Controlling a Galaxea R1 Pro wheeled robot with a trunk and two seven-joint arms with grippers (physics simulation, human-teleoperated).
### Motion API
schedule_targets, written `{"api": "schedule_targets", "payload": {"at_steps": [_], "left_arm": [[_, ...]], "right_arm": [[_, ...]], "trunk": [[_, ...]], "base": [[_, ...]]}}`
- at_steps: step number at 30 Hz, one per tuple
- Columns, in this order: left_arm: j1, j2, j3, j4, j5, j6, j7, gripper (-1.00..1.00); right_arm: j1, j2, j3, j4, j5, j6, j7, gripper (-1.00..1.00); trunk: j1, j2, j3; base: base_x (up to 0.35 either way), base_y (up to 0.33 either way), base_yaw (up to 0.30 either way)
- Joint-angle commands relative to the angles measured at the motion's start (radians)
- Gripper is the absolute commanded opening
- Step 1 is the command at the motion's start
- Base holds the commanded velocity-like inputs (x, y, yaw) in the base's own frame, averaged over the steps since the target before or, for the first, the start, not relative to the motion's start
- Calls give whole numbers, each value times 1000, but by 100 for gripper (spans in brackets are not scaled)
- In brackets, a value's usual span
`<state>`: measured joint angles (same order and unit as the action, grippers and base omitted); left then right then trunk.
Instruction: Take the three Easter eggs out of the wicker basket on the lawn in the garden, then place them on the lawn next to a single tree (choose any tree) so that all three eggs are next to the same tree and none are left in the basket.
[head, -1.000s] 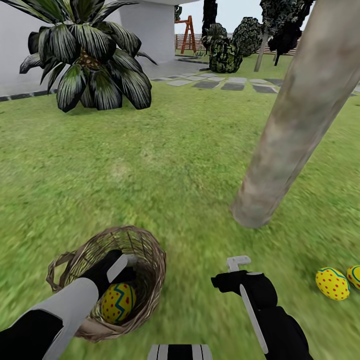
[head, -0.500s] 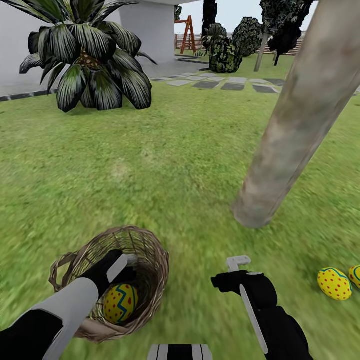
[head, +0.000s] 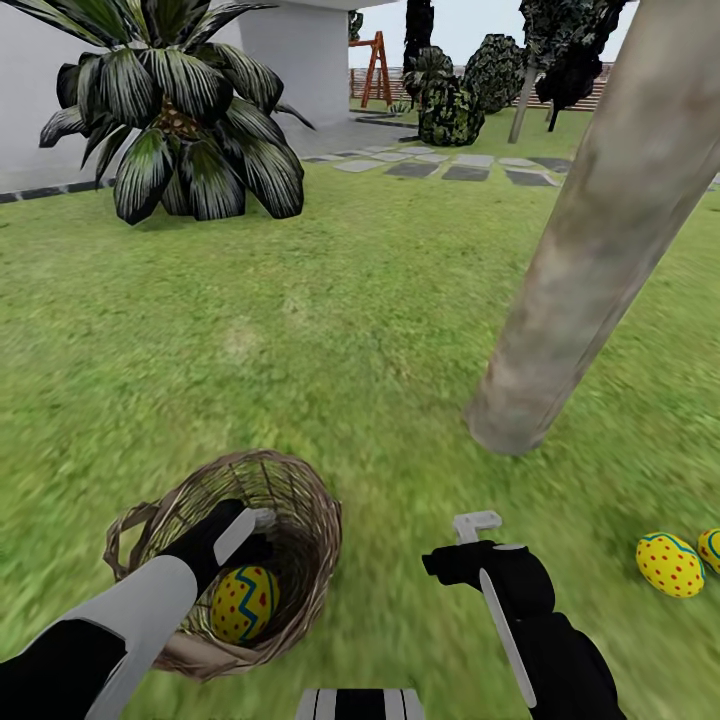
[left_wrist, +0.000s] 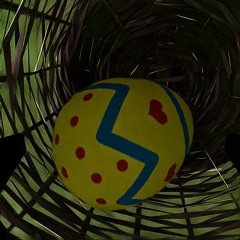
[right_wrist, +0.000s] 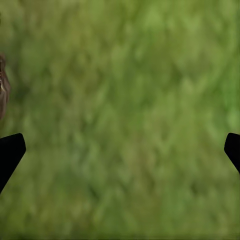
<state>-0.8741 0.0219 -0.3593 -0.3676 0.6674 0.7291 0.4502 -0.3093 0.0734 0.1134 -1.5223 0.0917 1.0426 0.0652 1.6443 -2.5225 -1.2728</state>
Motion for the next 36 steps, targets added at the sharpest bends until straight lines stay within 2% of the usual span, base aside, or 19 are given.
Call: {"api": "schedule_targets", "payload": {"at_steps": [1,36], "left_arm": [[0,1,-7,-2,11,3,8,100],[0,1,-8,-3,8,3,9,100]], "right_arm": [[-1,0,0,-1,10,5,7,100],[-1,0,0,-1,10,5,7,100]], "trunk": [[0,0,-1],[0,0,-1]], "base": [[-21,11,0],[-15,7,0]]}}
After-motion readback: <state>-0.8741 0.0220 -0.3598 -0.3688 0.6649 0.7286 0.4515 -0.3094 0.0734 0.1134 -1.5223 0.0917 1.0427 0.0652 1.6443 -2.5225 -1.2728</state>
